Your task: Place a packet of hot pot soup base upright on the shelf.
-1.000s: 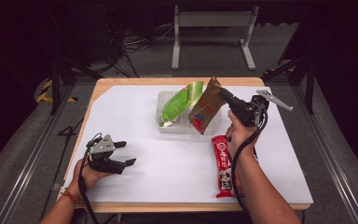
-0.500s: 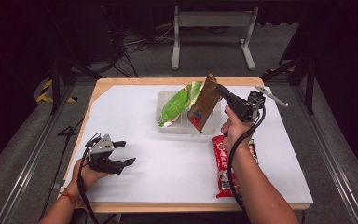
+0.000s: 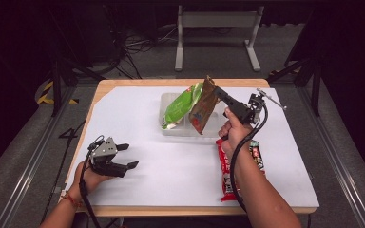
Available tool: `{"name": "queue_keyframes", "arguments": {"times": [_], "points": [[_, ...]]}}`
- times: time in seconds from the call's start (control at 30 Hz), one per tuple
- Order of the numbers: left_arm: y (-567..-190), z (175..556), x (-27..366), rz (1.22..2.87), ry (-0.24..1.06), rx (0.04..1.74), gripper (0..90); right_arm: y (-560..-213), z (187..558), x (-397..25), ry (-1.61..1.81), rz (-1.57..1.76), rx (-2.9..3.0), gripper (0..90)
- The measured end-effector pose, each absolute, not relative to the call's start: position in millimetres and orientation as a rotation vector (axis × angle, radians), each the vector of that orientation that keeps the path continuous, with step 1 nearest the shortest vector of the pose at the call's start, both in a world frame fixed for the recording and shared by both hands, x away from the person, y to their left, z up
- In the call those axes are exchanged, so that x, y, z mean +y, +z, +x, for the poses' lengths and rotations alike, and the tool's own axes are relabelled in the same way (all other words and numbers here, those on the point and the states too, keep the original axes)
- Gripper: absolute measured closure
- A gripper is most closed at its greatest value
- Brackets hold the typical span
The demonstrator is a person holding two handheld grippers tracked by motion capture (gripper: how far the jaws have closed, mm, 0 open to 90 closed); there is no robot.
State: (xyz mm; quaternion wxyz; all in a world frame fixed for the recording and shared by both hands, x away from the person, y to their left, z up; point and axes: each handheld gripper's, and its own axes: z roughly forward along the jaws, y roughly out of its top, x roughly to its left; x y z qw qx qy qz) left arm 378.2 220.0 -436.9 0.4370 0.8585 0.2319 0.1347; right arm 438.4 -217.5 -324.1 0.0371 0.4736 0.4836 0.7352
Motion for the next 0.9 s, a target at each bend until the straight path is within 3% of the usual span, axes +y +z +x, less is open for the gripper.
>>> {"name": "queue_keyframes", "arguments": {"times": [0.37, 0.67, 0.9], "points": [[-437, 378, 221, 2.134, 0.343, 0.571, 25.7, -336, 451, -200, 2.205, 1.497, 1.471, 90.0], [-436, 377, 220, 2.14, 0.349, 0.572, 26.3, -308, 429, -193, 2.23, 1.397, 1.535, 89.9], [-437, 379, 220, 2.139, 0.347, 0.574, 26.8, -331, 438, -191, 2.238, 1.493, 1.509, 89.8]]}}
